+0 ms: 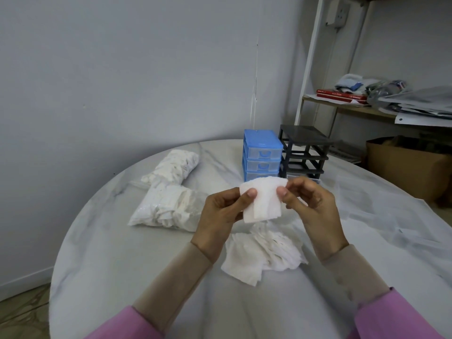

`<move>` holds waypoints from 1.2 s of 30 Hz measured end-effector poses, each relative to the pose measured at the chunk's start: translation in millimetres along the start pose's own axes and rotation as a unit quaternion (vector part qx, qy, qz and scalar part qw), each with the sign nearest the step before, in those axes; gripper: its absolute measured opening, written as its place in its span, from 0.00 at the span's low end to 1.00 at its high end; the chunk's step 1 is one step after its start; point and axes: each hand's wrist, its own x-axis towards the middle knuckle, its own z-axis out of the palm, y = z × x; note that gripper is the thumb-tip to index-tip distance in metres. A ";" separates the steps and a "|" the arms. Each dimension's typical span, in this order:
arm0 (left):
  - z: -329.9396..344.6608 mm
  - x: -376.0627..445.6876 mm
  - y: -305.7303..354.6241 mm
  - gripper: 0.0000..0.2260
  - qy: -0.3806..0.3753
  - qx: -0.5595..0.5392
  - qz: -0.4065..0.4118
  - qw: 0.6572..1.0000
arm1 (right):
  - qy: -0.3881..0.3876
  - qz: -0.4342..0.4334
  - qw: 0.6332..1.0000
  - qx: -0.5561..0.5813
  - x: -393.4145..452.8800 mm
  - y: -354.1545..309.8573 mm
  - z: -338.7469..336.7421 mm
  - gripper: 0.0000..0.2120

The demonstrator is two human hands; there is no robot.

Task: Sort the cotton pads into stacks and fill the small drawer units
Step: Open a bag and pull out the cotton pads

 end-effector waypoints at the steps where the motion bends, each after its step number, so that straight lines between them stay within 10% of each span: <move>1: 0.0 0.0 -0.5 0.14 0.006 0.006 0.004 1.000 | 0.009 0.005 1.000 0.019 0.7 -0.3 -0.7 0.05; 8: 2.0 -4.9 2.0 0.04 0.032 0.036 0.030 0.998 | 0.041 0.025 0.995 0.091 4.2 -4.2 -5.4 0.11; 14: -2.7 -2.7 -1.8 0.20 0.101 0.087 0.091 0.987 | -0.046 0.032 0.995 0.086 -5.6 -4.6 6.0 0.19; 18: -4.1 -3.1 -1.4 0.17 0.086 0.102 0.090 0.987 | -0.075 0.027 0.995 0.067 -10.1 -4.6 12.4 0.05; 36: 1.7 -8.8 5.4 0.19 -0.040 0.075 0.056 0.995 | -0.080 0.008 0.997 -0.011 -10.1 -0.9 8.1 0.15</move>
